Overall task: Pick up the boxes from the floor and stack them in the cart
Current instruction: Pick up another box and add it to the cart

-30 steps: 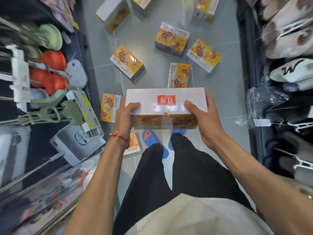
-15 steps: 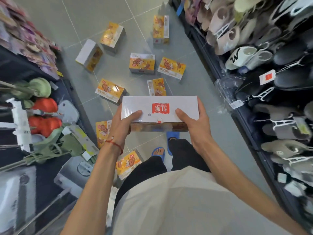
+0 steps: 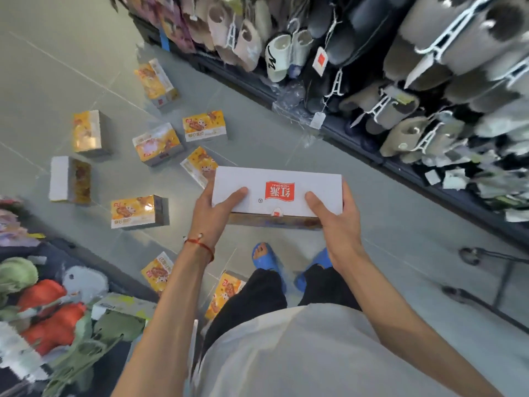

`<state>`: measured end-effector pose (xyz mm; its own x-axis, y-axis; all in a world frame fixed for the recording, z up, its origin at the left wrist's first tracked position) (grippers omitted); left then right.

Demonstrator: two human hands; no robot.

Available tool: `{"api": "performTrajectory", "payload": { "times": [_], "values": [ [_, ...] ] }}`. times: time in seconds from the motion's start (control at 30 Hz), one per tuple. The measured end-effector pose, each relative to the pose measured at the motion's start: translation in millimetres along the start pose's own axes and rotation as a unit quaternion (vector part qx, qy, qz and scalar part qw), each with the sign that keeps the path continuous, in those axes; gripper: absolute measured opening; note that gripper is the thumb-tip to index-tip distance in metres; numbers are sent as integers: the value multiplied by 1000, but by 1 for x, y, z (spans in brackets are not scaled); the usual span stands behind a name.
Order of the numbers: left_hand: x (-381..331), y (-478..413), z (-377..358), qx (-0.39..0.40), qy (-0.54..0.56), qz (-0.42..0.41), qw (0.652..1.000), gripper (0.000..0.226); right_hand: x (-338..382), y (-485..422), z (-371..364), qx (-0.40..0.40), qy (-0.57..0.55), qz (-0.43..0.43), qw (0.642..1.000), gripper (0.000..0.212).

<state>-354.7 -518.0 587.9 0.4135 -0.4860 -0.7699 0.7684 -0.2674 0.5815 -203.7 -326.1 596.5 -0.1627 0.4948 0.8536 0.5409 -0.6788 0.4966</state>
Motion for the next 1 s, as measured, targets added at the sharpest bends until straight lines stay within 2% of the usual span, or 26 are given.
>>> {"api": "performTrajectory", "payload": {
  "times": [0.07, 0.2, 0.4, 0.5, 0.63, 0.73, 0.87, 1.0],
  "values": [
    [-13, 7, -30, 34, -22, -21, 999, 45, 5, 9, 34, -39, -13, 15, 999, 41],
    [-30, 31, -97, 107, -77, -61, 989, 44, 9, 30, 109, -123, -54, 39, 990, 59],
    [-38, 89, -197, 187, -135, -99, 968, 36, 12, 76, 220, -202, -98, 70, 972, 50],
    [-33, 127, -246, 208, -151, -108, 960, 38, 11, 103, 277, -223, -117, 85, 964, 48],
    [-20, 185, -314, 234, -179, -121, 948, 30, 7, 146, 354, -253, -148, 98, 951, 46],
    [-6, 223, -365, 260, -202, -130, 935, 20, 2, 177, 410, -283, -180, 105, 936, 49],
    [5, 276, -433, 314, -227, -146, 910, 37, -3, 218, 484, -337, -213, 118, 909, 47],
    [7, 313, -489, 364, -258, -173, 878, 36, -8, 250, 532, -398, -252, 132, 872, 49]
  ]
}}
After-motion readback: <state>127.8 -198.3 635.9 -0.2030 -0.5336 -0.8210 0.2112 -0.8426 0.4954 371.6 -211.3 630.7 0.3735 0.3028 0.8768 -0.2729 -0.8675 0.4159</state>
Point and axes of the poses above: each hand's wrist, its own y-axis away from the middle knuckle, its own z-axis out of the back of the hand, x = y × z, the point moved 6 cm from there along -y, towards the middle knuckle, and after that the axes turned 10 degrees about -y, right-handed, at the moved point
